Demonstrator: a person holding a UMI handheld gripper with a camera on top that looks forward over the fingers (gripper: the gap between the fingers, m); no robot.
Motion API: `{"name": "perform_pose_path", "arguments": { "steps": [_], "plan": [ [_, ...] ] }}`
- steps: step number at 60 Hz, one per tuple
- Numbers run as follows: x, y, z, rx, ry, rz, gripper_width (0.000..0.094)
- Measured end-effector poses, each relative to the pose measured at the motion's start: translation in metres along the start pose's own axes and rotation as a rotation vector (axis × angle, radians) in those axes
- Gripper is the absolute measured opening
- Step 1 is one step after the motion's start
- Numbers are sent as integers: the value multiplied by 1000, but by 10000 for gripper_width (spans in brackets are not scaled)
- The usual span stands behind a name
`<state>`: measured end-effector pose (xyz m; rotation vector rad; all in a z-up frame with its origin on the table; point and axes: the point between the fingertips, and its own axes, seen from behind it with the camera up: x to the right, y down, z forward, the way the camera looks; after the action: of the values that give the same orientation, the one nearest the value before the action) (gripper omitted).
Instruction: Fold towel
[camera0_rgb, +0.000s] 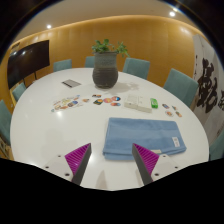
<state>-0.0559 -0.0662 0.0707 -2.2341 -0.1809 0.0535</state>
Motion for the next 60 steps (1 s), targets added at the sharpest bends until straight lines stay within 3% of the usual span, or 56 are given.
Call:
{"name": "perform_pose_path", "arguments": {
  "steps": [13,20,24,30,37,42,52,60],
  "plan": [
    [10,-19,110,-27,11,-1,840],
    [14,-4,137,-68,35,-23,735],
    [14,-9,140,-23,42,-85,555],
    [18,-10,143,-9,54,-150,114],
    [18,-10,142,-44,47,-139,72],
    [-2,-15,131,-64,-15,-79,70],
    [-77,-60,64,-21,-286,115,69],
    [-88,-108,26,48,-387,211,70]
  ]
}}
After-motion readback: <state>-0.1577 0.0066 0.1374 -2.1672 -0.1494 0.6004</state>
